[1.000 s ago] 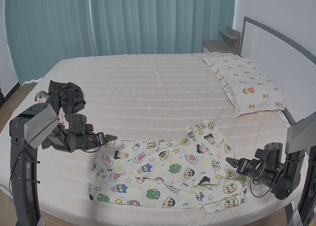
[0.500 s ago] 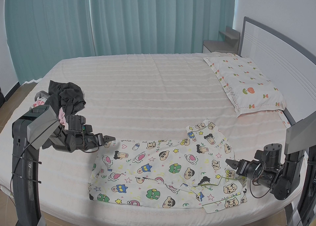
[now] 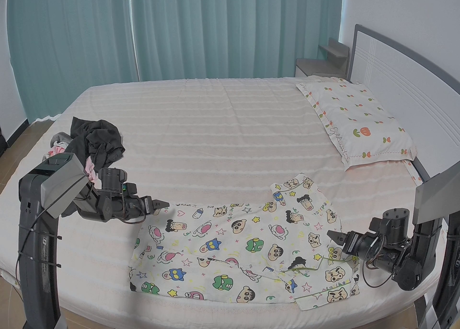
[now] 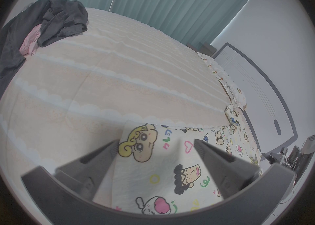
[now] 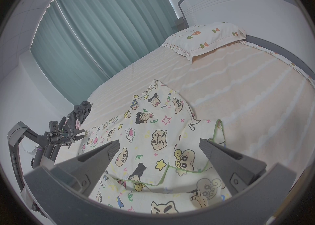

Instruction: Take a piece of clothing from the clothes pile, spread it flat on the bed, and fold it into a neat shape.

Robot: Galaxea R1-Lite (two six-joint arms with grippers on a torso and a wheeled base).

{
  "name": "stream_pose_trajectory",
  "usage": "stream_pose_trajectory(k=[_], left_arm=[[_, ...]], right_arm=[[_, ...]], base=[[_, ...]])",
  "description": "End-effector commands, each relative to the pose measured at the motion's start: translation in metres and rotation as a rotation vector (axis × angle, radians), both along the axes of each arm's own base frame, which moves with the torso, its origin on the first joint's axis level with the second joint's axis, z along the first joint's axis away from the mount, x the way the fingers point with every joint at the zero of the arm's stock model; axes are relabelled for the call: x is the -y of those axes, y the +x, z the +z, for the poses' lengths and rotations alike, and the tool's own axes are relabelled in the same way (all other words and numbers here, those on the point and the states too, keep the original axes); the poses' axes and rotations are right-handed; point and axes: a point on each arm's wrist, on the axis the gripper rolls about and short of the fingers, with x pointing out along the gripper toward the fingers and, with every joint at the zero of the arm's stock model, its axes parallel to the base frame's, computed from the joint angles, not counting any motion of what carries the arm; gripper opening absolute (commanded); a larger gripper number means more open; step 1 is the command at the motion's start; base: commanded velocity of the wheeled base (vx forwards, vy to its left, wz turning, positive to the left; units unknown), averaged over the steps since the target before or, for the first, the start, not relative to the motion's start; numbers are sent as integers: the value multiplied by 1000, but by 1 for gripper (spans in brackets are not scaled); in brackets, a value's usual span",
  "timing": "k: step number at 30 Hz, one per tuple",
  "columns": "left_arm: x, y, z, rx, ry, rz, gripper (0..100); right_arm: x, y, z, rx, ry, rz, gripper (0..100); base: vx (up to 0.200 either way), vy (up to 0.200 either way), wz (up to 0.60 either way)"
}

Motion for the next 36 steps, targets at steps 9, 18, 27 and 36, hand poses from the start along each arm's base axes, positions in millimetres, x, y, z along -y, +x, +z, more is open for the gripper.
stream_pose_trajectory(k=[9, 18, 27, 36], left_arm=[[-9, 1, 1, -5, 15, 114, 0], [-12, 2, 10, 82, 59, 255, 0], [-13, -2, 19, 110, 86, 302, 0], [-12, -1, 22, 115, 108, 360, 0]], right_arm=[[13, 77, 11, 99, -9, -64, 100], [38, 147, 20, 36, -34, -18, 100], [48, 182, -2, -50, -93, 57, 100], [37, 211, -11, -80, -131, 116, 100]], base=[[0, 0, 0], [0, 0, 0], [0, 0, 0], [0, 0, 0]])
